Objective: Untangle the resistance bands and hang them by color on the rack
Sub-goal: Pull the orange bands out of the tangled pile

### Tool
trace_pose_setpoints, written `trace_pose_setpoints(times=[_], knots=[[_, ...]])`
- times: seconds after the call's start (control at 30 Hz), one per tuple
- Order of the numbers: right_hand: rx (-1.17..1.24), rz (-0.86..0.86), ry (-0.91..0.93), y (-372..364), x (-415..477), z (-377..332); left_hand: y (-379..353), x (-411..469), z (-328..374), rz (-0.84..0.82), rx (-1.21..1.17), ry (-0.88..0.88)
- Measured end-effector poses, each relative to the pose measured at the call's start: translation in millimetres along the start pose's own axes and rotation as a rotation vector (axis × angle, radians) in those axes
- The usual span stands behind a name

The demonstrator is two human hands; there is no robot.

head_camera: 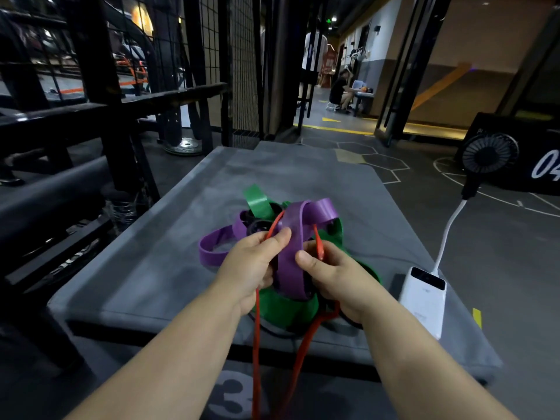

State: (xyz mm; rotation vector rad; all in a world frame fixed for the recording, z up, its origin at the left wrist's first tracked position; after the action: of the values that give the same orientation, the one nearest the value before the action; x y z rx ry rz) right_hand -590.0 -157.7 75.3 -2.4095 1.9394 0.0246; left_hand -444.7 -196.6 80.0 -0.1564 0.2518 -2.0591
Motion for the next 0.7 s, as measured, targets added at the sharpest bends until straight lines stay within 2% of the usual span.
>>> trace_pose_setpoints(times=[0.13,0.2,0.33,0.43,0.6,0.7], knots=[[0.025,-0.148,0.021,0,0,1,1,-2,0,0.018,-0.072,0.063],[-0.012,-0.168,0.004,0,1,5,2,-2,1,0.024,-0.087,0.082],[-0.078,-0.055,-0.034,0,3,7,2,-2,-1,0.074,-0.096,0.094],[0.014,-0.017,0.009,-3,3,5,2,-2,-2,0.096,0.010,0.092],[0.314,0.132,0.146,-2,3,-13,1,-4,-7,-0.060,0.102,0.087],[0.345,0.187,0.144,0,3,-20,-2,-6,-10,-0.158,0.104,0.097]])
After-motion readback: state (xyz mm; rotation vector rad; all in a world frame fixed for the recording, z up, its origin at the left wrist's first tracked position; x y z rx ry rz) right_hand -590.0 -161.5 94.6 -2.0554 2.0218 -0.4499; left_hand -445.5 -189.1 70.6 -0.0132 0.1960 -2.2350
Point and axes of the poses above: each hand's wrist, its own x-axis towards the middle knuckle, its own y-axis out of the back of the hand, z = x × y, the point moved 1 cm from there along x, towards the middle knuckle, and after that the axes turned 13 degrees about -z, right-handed, at the moved point
